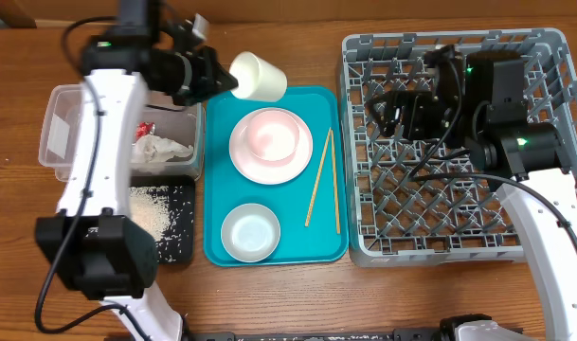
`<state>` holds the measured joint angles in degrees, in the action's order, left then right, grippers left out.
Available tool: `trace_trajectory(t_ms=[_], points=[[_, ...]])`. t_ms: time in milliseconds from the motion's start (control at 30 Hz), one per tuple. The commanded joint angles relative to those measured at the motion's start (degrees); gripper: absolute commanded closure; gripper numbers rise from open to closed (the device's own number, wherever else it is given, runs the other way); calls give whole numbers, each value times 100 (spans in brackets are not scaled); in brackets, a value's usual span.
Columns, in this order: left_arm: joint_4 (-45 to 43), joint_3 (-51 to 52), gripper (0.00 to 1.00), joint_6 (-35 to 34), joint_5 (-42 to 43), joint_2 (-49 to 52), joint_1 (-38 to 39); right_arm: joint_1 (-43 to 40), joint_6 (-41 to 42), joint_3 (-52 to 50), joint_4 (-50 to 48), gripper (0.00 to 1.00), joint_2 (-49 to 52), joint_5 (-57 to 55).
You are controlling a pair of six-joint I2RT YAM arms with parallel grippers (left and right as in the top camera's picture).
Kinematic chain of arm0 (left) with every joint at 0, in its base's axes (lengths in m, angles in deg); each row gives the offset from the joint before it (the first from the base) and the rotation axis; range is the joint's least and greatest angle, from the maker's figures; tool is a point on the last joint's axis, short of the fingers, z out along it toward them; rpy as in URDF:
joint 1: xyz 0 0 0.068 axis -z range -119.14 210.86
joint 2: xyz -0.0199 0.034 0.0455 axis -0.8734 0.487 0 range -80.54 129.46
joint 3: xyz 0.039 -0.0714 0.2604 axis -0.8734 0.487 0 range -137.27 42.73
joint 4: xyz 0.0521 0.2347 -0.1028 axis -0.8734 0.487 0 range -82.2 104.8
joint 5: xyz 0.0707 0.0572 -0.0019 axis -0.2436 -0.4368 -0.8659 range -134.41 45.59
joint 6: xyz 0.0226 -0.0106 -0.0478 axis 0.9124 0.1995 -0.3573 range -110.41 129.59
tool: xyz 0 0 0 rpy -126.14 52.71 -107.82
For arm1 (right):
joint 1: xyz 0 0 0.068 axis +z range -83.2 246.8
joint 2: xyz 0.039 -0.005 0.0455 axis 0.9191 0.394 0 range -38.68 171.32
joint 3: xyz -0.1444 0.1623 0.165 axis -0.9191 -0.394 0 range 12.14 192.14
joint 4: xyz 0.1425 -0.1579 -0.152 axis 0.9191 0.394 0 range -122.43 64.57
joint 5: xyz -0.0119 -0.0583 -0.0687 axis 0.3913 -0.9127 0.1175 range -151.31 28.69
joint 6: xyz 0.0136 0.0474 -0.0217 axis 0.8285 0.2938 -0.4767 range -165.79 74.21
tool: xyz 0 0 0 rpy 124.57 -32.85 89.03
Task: Sort waste into correct bins and load items into the dishwasher
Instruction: 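Grasp white cup with left gripper and lift it toward right gripper, then hand white cup from left gripper to right gripper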
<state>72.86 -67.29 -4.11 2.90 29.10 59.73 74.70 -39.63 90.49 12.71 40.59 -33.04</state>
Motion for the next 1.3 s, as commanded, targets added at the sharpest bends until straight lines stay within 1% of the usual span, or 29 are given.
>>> trace_trajectory(t_ms=[0,67,167,233,367,467,533,700,900,1100,1267], points=[[299,-2,96,1231,3193,-118,-315,7,-625,166,-466,0,-103,2651],[629,17,96,1502,3471,-118,-328,7,-623,166,-826,0,-103,3141],[1097,20,96,2232,3845,-120,-166,7,-623,166,-1200,0,-103,3580],[1145,20,96,2465,4181,-120,81,9,-623,166,-1226,0,-103,3657],[855,20,96,2461,4273,-120,507,9,-667,162,-1259,0,-103,4380],[791,17,96,2455,4325,-120,734,9,-710,160,-1250,0,-101,4454],[793,17,96,2461,4325,-120,839,9,-872,160,-1239,0,-90,4568],[796,17,96,2461,4328,-120,1010,15,-1495,160,-1255,0,-81,5515],[861,17,96,2439,4330,-120,1167,15,-1565,153,-1257,0,-79,5534],[890,17,96,2441,4330,-120,1274,13,-1561,153,-1270,0,-79,4688],[890,17,96,2441,4328,-120,1276,13,-1558,153,-1425,5,-74,4675]])
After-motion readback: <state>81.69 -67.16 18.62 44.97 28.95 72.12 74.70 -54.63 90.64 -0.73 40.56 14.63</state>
